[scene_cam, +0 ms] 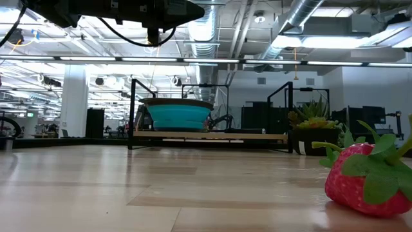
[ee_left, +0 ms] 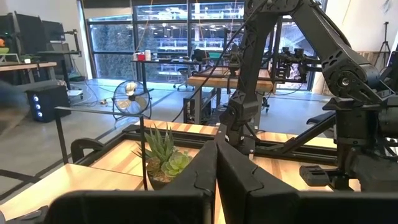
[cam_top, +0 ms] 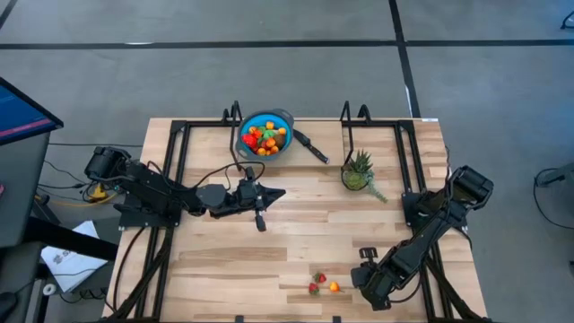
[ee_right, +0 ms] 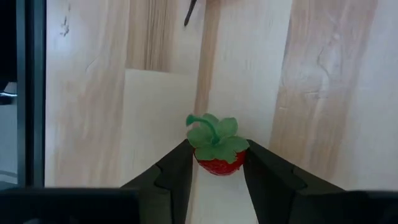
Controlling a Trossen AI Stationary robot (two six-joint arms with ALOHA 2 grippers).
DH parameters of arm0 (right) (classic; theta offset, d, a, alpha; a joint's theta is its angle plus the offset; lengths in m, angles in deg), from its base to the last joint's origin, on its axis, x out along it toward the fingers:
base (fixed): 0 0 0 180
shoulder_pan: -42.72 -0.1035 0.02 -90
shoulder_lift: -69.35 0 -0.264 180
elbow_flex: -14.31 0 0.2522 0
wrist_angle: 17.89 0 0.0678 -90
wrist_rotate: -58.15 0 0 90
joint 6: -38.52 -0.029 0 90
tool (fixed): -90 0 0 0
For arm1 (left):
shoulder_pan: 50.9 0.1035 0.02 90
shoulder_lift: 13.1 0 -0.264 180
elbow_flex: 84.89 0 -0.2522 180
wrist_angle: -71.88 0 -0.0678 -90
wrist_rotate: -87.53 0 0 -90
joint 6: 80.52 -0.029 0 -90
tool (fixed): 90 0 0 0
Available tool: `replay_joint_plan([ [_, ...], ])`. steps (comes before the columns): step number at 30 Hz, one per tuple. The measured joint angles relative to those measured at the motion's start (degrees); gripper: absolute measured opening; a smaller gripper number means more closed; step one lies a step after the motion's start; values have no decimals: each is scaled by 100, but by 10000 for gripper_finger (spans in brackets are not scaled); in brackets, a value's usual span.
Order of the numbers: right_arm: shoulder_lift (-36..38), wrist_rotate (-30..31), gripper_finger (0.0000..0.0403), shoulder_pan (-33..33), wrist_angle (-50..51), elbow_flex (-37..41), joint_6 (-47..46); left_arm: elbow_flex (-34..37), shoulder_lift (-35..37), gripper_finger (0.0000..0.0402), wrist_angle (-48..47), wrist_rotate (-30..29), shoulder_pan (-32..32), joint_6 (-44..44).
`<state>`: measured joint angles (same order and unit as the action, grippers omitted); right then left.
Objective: Pick & Place Fruit
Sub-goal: Put the strawberry into the basket
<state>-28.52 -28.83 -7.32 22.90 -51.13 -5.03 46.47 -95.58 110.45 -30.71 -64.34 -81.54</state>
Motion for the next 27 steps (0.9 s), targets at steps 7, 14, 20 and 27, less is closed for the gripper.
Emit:
replay_joint_plan([
  [7, 2, 0, 127, 2, -164, 0, 0, 0, 0, 4, -7, 1, 0, -2],
  [14, 2, 0, 128, 2, -237, 0, 37, 0, 0, 4, -7, 1, 0, -2],
  [20, 4, 181, 129, 2, -235, 0, 47, 0, 0, 4, -8, 0, 0, -2],
  [27, 22, 308, 130, -20, -406, 229, -56, 0, 0, 4, -7, 1, 0, -2],
])
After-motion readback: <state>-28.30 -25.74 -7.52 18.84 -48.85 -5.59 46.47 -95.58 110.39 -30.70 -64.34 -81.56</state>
